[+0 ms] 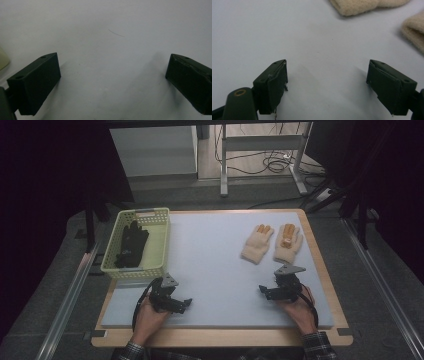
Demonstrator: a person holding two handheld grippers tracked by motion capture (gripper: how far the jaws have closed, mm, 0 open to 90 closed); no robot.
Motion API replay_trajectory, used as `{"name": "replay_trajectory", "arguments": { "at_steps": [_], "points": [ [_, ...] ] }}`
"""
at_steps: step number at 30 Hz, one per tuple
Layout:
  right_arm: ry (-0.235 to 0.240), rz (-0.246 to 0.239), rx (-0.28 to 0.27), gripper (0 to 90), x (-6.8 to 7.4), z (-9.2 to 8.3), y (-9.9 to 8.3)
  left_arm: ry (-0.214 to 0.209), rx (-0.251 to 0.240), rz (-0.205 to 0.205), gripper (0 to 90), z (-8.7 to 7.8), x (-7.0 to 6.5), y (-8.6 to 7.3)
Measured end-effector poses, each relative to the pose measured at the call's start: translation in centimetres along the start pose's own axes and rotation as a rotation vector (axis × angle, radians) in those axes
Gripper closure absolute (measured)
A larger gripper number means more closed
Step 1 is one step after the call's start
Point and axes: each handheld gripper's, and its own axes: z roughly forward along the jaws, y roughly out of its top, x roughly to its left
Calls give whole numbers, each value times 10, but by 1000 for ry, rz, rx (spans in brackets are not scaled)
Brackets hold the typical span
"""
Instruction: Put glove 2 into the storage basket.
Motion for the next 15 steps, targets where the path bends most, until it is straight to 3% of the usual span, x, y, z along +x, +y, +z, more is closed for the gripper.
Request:
{"name": "replay_trajectory", "arguments": {
  "at_steps": [4,8,15],
  "points": [
    [-3,3,-3,202,0,-1,0,1,0,1,0,0,0,0],
    [16,38,-15,223,-6,-1,2,1,0,1,0,0,0,0],
    [6,68,-40,235,-22,4,24,1,-2,0,0,0,0,0]
  ]
}}
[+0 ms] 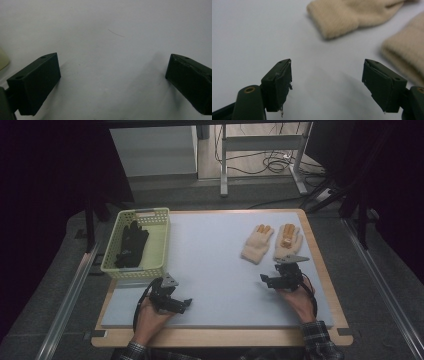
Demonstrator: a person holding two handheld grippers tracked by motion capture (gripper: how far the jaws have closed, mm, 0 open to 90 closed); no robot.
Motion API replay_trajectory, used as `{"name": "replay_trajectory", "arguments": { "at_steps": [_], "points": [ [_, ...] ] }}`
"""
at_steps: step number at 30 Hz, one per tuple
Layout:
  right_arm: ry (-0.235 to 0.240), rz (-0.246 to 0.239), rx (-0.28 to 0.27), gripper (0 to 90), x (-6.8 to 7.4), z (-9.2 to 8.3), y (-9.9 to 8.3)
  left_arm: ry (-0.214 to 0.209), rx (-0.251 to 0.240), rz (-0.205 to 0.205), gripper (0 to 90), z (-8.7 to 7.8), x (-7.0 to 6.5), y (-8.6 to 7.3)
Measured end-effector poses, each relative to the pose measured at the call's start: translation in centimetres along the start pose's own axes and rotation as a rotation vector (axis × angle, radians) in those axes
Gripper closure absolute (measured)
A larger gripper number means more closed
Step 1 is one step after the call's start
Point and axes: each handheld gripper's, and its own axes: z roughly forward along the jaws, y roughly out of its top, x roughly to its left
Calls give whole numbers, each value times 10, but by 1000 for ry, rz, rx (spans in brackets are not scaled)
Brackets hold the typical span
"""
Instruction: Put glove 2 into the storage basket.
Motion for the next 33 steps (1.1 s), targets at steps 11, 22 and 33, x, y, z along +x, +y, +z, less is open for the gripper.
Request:
{"name": "replay_trajectory", "arguments": {
  "at_steps": [11,22,33],
  "points": [
    [-16,29,-9,265,-21,29,46,1,-1,-1,0,0,0,0],
    [-83,23,17,328,-41,68,79,-2,4,3,0,0,1,0],
    [-113,30,63,247,-50,104,88,-3,4,2,0,0,1,0]
  ]
}}
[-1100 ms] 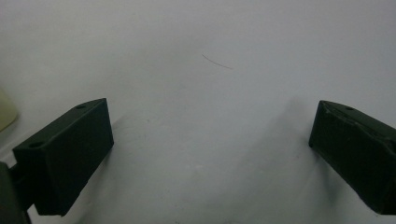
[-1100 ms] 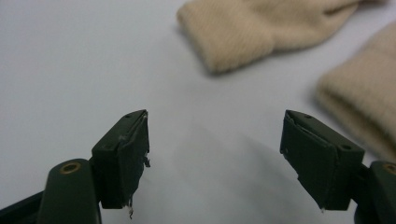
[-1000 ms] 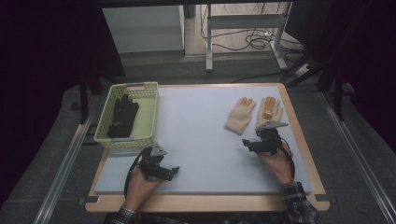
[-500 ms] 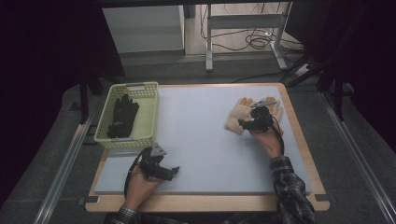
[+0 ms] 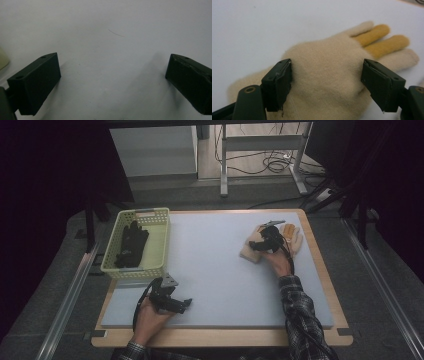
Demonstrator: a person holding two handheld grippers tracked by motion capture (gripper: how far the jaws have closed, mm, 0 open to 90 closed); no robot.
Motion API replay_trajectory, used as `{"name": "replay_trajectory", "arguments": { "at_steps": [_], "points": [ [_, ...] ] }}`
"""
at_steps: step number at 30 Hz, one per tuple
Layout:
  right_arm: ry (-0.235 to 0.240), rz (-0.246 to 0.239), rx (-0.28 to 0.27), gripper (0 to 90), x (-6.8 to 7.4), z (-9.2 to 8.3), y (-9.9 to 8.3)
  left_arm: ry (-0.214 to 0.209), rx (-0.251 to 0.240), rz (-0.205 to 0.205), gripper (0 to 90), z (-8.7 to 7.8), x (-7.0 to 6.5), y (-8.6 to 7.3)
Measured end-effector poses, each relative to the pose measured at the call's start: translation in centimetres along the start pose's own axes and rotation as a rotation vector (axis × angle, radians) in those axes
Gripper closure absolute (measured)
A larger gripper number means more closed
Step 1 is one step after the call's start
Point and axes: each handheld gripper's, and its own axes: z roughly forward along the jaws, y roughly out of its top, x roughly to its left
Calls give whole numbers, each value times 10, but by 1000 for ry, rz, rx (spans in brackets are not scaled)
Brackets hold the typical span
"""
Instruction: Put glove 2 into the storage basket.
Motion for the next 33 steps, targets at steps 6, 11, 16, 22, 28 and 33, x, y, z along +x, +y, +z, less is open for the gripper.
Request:
{"name": "replay_trajectory", "arguments": {
  "at_steps": [6,11,16,22,28,33],
  "points": [
    [23,-11,-1,527,4,4,-3,0,0,0,0,0,0,0],
    [44,-38,11,634,5,0,-2,0,0,0,1,0,0,0],
    [71,-74,-22,760,7,-16,0,-1,-2,-3,3,0,0,0],
    [135,-133,-60,779,24,-45,2,0,-2,-2,4,0,0,0],
    [242,-158,-87,778,51,-75,-1,1,-3,-4,4,0,0,0],
    [316,-215,-65,774,86,-91,-15,2,-2,-3,5,0,0,0]
  ]
}}
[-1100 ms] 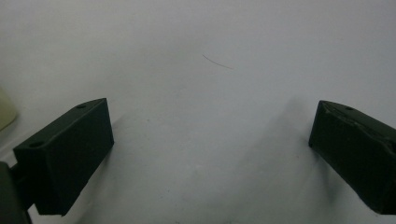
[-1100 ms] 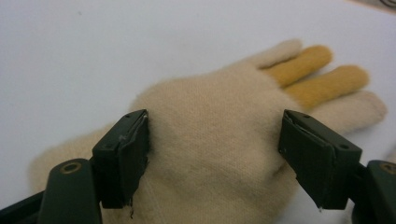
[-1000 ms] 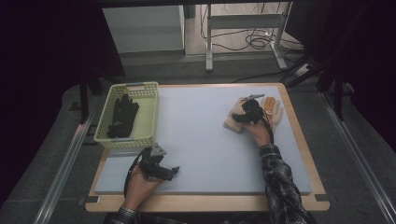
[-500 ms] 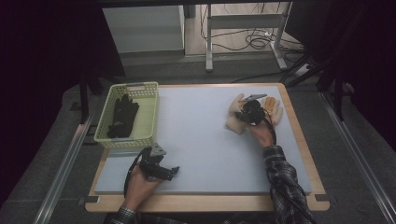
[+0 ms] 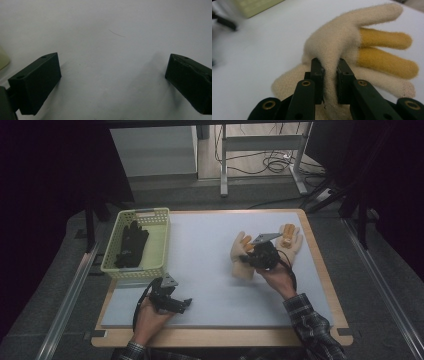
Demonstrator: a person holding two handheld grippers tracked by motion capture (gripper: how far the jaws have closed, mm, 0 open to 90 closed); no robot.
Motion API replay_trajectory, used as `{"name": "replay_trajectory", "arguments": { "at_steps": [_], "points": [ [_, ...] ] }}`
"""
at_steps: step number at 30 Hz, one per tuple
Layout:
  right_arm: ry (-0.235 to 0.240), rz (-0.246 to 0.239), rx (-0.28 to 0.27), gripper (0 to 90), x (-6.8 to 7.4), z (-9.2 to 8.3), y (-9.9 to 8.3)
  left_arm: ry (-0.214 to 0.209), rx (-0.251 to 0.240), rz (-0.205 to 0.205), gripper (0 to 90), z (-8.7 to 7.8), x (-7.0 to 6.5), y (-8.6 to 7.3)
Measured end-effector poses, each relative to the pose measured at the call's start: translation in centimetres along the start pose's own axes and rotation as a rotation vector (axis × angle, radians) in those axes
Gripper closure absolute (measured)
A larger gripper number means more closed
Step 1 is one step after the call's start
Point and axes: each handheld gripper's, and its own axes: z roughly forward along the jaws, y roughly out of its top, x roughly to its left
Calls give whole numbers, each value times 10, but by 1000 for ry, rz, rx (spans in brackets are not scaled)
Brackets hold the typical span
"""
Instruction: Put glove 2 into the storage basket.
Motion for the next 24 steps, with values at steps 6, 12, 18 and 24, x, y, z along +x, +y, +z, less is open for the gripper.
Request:
{"name": "replay_trajectory", "arguments": {
  "at_steps": [6,12,18,24],
  "points": [
    [64,-54,37,753,38,14,-19,1,0,1,5,0,0,0],
    [51,2,53,461,45,32,-39,1,0,1,5,0,0,0],
    [16,9,3,390,39,4,-38,1,0,1,5,0,0,0],
    [3,40,10,649,34,-14,-61,1,0,2,5,0,0,0]
  ]
}}
